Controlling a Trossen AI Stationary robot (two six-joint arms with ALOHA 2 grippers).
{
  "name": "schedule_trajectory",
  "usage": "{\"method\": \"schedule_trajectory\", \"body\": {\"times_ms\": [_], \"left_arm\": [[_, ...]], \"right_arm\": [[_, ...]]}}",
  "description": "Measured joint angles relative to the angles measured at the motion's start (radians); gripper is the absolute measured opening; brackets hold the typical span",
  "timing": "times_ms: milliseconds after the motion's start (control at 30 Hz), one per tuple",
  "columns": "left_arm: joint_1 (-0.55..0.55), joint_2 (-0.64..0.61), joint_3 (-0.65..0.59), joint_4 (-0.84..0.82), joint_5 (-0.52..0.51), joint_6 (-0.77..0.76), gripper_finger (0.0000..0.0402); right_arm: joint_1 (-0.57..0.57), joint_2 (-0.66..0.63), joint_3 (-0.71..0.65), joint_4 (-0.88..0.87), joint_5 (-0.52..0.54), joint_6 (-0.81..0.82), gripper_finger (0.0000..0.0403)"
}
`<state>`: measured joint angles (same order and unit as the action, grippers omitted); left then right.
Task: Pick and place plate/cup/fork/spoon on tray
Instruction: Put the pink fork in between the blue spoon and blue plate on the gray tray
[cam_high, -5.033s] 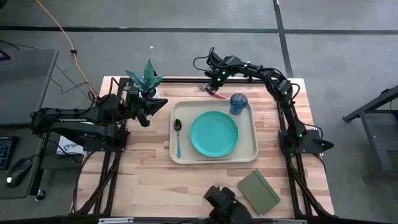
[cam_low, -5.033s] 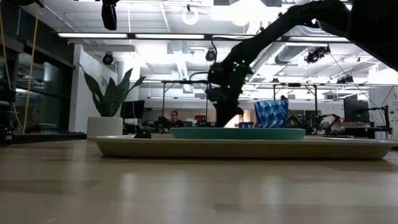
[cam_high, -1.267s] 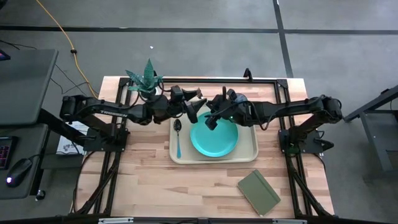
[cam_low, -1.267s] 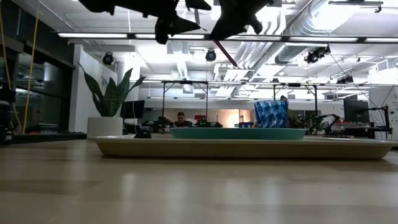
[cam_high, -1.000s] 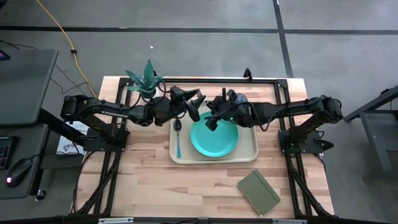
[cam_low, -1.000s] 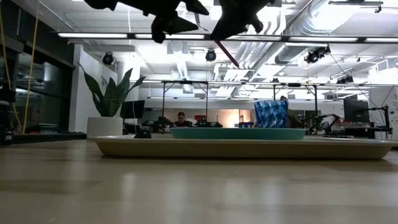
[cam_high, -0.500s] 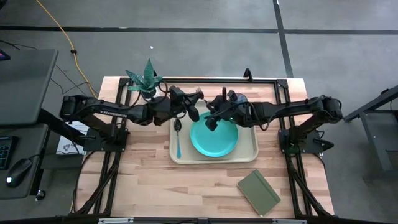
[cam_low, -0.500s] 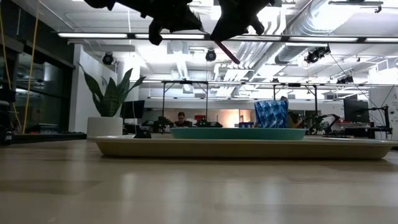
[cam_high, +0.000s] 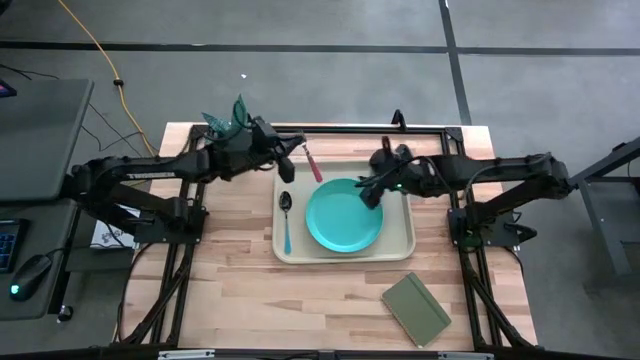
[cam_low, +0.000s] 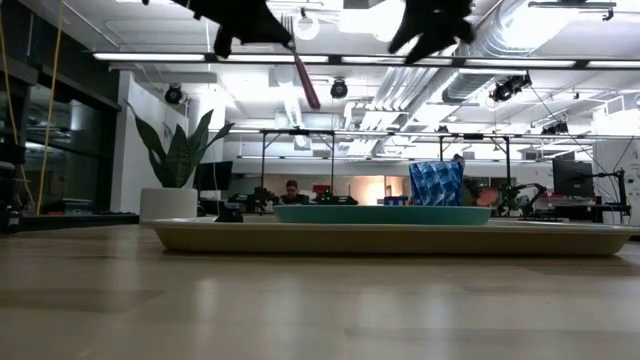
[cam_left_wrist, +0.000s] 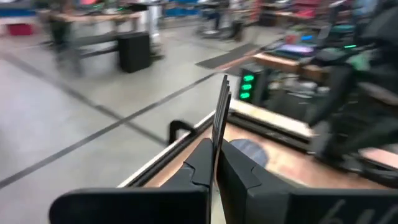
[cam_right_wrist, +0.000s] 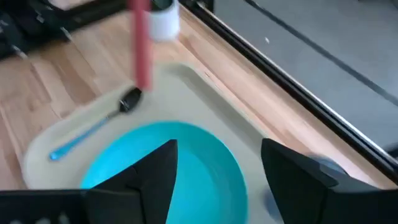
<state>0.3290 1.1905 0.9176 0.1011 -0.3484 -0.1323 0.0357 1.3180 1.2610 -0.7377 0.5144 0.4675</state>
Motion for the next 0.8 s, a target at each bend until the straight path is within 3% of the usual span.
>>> {"method": "schedule_trajectory", "body": {"times_ms": [233,500,633,800], "left_arm": [[0.06,-0.046,-0.003,-0.005,0.326,-0.007,0.0],[0.043,-0.001,-0.005,0.044,0.505,-0.048,0.0],[0.023,0.033,-0.005,0.105,0.57,-0.085,0.0],[0.001,0.076,-0.005,0.154,0.577,-0.112,0.0]], "right_arm": [[0.031,-0.072,0.0,-0.288,-0.01,0.142,0.0225],[0.142,-0.142,0.0,-0.579,0.041,0.311,0.0225],[0.21,-0.251,-0.078,-0.561,0.087,0.438,0.0225],[0.27,-0.443,-0.328,-0.409,0.067,0.621,0.0225]]}}
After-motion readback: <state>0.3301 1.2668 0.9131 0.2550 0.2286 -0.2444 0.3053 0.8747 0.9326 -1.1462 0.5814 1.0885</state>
